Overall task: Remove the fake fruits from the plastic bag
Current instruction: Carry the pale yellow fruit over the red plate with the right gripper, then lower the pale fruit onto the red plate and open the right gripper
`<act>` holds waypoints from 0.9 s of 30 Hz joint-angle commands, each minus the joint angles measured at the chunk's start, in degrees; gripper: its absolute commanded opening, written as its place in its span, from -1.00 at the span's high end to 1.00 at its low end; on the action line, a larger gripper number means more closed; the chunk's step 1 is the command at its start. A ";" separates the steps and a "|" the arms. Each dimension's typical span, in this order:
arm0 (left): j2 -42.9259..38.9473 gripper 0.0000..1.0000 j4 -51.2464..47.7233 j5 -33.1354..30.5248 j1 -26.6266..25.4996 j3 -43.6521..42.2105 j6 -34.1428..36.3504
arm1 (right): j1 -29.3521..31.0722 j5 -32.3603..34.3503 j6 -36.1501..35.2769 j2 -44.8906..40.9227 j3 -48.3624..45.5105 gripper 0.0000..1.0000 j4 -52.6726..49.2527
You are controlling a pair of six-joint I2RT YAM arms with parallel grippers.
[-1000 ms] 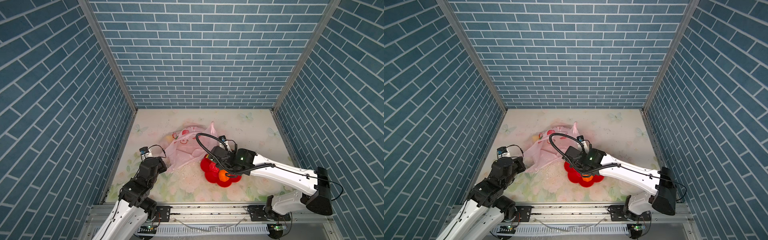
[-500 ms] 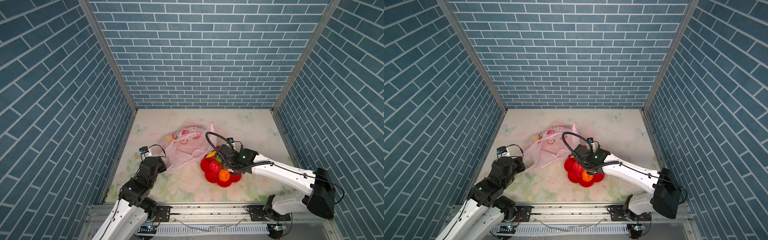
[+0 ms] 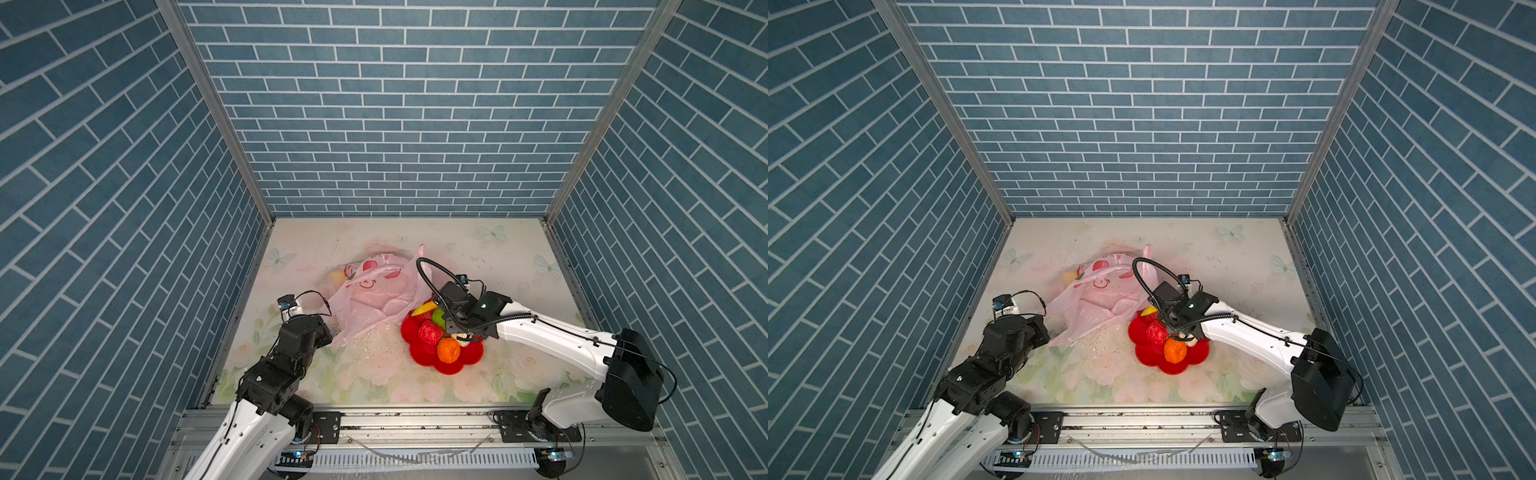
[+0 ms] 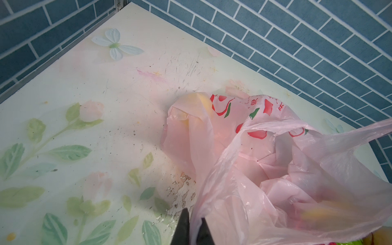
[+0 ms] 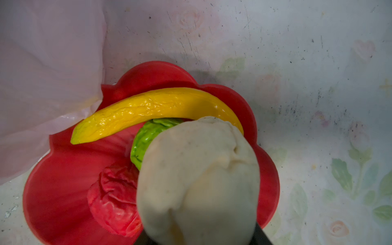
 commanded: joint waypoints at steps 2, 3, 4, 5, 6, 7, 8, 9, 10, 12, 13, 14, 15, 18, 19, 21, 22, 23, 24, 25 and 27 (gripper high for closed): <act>-0.99 0.81 -1.41 -1.27 0.29 0.59 0.33 | -0.67 -0.32 0.17 0.95 -2.05 0.16 0.13; -1.13 0.81 -1.59 -1.36 0.25 0.53 0.33 | -0.72 -0.33 0.26 1.05 -2.30 0.16 0.11; -1.23 0.81 -1.69 -1.40 0.23 0.47 0.31 | -0.84 -0.31 0.43 1.11 -2.39 0.16 0.09; -1.26 0.82 -1.72 -1.44 0.25 0.49 0.35 | -0.84 -0.33 0.57 1.15 -2.51 0.15 -0.04; -1.31 0.81 -1.70 -1.43 0.25 0.43 0.36 | -0.89 -0.33 0.69 1.21 -2.63 0.15 -0.13; -1.36 0.81 -1.72 -1.36 0.24 0.48 0.23 | -0.89 -0.25 0.87 1.19 -2.74 0.13 -0.18; -1.43 0.81 -1.68 -1.33 0.23 0.36 0.26 | -0.89 -0.18 1.05 1.31 -2.87 0.12 -0.31; -1.45 0.81 -1.63 -1.35 0.27 0.38 0.27 | -0.94 -0.21 1.14 1.33 -2.99 0.10 -0.33; -1.36 0.81 -1.54 -1.31 0.24 0.37 0.22 | -0.94 -0.32 1.31 1.33 -3.10 0.09 -0.21; -1.32 0.81 -1.52 -1.27 0.28 0.39 0.25 | -0.92 -0.48 1.53 1.46 -3.43 0.06 -0.09; -1.29 0.81 -1.54 -1.28 0.23 0.40 0.22 | -0.90 -0.57 1.71 1.48 -3.45 0.04 -0.06; -1.35 0.81 -1.52 -1.19 0.25 0.35 0.24 | -0.93 -0.60 1.86 1.66 -3.56 0.02 -0.04; -1.36 0.82 -1.49 -1.19 0.26 0.37 0.24 | -0.92 -0.68 1.93 1.81 -3.58 0.00 -0.06; -1.52 0.81 -1.72 -1.27 0.31 0.42 0.30 | -0.89 -0.54 2.11 1.94 -3.46 -0.08 -0.15; -1.62 0.82 -1.78 -1.27 0.29 0.37 0.22 | -0.89 -0.55 2.12 1.94 -3.49 -0.10 -0.15; -1.72 0.82 -1.80 -1.31 0.25 0.33 0.27 | -0.91 -0.41 2.12 1.94 -3.38 -0.14 -0.24; -1.78 0.81 -1.88 -1.33 0.23 0.27 0.27 | -0.85 -0.35 2.11 1.94 -3.22 -0.16 -0.32; -1.80 0.81 -1.89 -1.36 0.31 0.27 0.26 | -0.89 -0.33 2.11 2.02 -3.15 -0.18 -0.41; -1.80 0.81 -1.93 -1.36 0.27 0.38 0.22 | -0.92 -0.33 2.13 1.98 -3.08 -0.19 -0.50; -1.78 0.81 -1.98 -1.33 0.28 0.38 0.30 | -0.91 -0.33 2.11 2.03 -3.03 -0.22 -0.56; -1.89 0.81 -1.97 -1.35 0.28 0.38 0.38 | -0.93 -0.24 2.15 1.95 -2.77 -0.26 -0.68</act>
